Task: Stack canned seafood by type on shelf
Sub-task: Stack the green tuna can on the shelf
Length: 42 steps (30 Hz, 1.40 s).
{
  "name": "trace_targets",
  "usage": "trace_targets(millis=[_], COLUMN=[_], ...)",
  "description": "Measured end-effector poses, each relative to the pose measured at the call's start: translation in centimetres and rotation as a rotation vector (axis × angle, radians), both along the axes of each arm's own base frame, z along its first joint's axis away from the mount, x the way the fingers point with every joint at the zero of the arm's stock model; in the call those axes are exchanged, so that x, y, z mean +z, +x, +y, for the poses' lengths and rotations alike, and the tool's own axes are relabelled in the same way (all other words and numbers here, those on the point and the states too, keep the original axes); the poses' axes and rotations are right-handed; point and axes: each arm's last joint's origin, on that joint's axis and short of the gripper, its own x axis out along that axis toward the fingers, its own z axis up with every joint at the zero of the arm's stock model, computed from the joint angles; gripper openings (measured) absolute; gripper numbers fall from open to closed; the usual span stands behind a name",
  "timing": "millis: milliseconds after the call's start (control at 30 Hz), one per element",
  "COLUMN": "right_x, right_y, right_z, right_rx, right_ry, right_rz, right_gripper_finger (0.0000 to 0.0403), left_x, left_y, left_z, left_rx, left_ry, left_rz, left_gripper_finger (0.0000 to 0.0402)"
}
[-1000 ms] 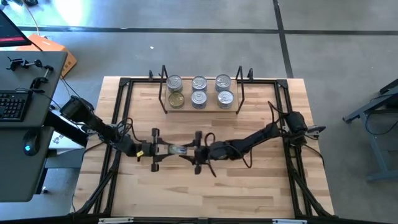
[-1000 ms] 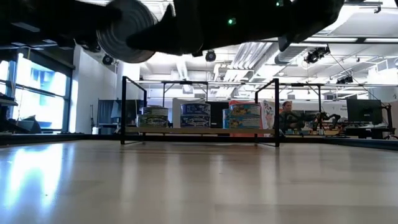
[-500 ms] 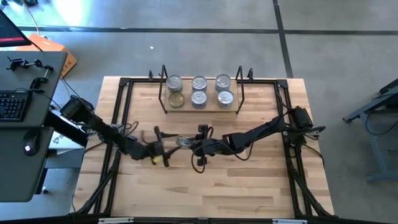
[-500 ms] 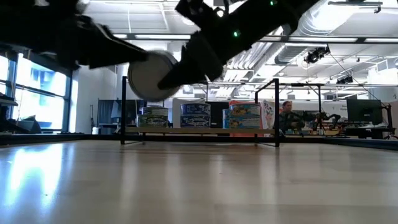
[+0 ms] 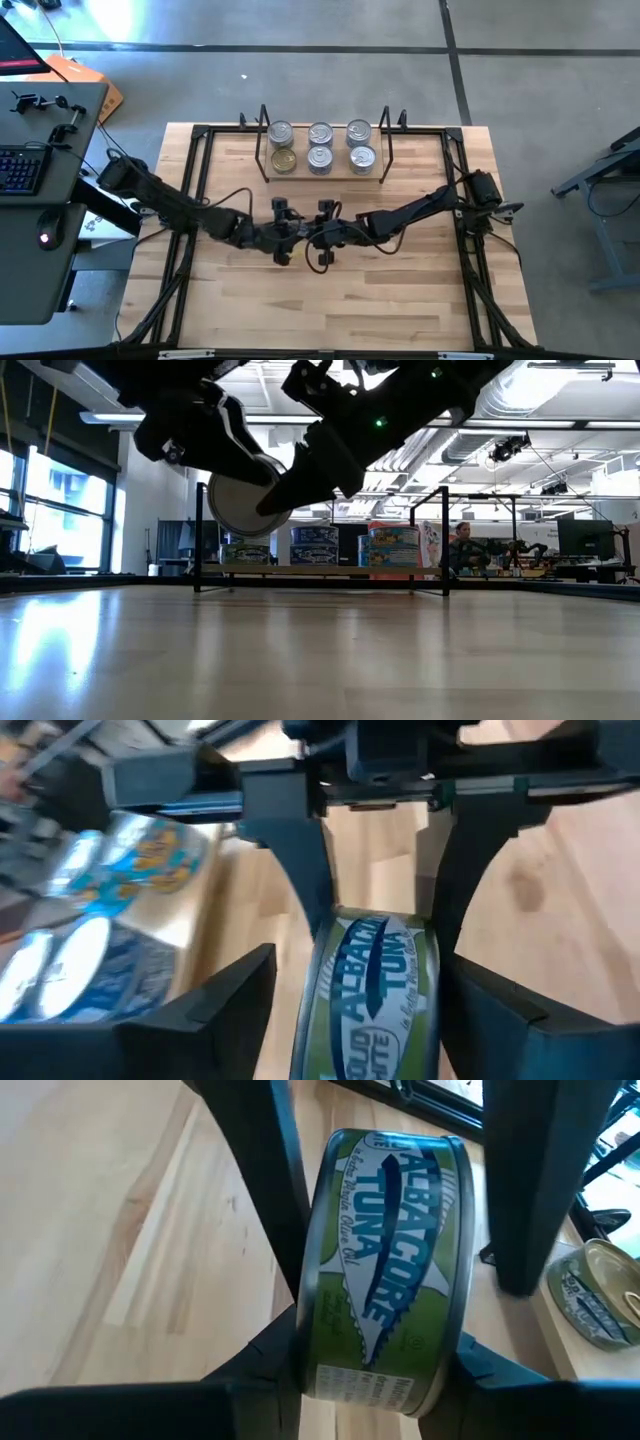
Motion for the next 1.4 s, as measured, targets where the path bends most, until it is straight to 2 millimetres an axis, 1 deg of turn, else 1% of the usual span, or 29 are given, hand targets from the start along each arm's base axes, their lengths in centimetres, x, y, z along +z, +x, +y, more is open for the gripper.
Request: trace_targets(millis=[67,133,200,267,367,467,567,667,733,833,933,1067,1167,1300,1400], right_x=[0.0,0.0,0.0,-0.1,-0.3,-0.6,-1.0,-1.3,-1.4,-1.7,-2.5,-2.7,-2.6,-2.5,-2.4], right_y=[0.0,0.0,0.0,-0.1,-0.3,-0.7,-1.2,-1.5,-1.7,-2.4,-4.3,-6.9,-8.0,-8.5,-8.5], right_z=[0.0,0.0,0.0,0.0,-0.1,-0.5,-0.7,-0.6,-0.5,0.1,0.9,1.9,2.6,3.4,3.6], right_rx=[0.005,0.004,0.002,-0.002,-0.021,-0.113,-0.198,-0.251,-0.286,-0.353,-0.465,-0.579,-0.625,-0.636,-0.631], right_ry=[0.006,0.008,0.016,0.022,0.013,-0.013,-0.021,-0.006,-0.001,-0.017,-0.113,-0.208,-0.231,-0.252,-0.258], right_rz=[-0.001,-0.001,0.001,0.010,0.048,0.083,0.117,0.134,0.140,0.166,0.254,0.325,0.328,0.290,0.275], right_gripper_finger=[0.0117,0.0117,0.0120,0.0139,0.0184,0.0212,0.0219,0.0221,0.0222,0.0223,0.0223,0.0223,0.0224,0.0224,0.0224], left_x=[-0.1,-0.1,-0.2,-0.2,-0.4,-0.5,-0.3,-0.1,0.0,-0.4,-0.7,-0.9,-0.8,-0.5,-0.6], left_y=[0.2,0.3,0.4,0.4,0.2,-0.1,-0.4,-0.3,-0.1,0.0,-0.2,-0.2,-0.3,-0.2,-0.3], left_z=[0.5,0.8,1.0,1.0,1.1,1.5,2.5,3.8,5.2,7.8,9.9,12.0,13.2,14.6,15.8], left_rx=[-0.026,-0.039,-0.062,-0.095,-0.082,0.001,0.108,0.195,0.211,0.227,0.252,0.250,0.251,0.273,0.275], left_ry=[-0.024,-0.038,-0.043,-0.047,-0.002,0.083,0.239,0.395,0.439,0.447,0.451,0.443,0.452,0.478,0.453], left_rz=[0.017,0.029,0.042,0.055,0.081,0.106,0.132,0.171,0.206,0.278,0.335,0.367,0.383,0.382,0.385], left_gripper_finger=[0.0220,0.0193,0.0157,0.0119,0.0117,0.0117,0.0117,0.0117,0.0117,0.0117,0.0117,0.0117,0.0117,0.0117,0.0117])
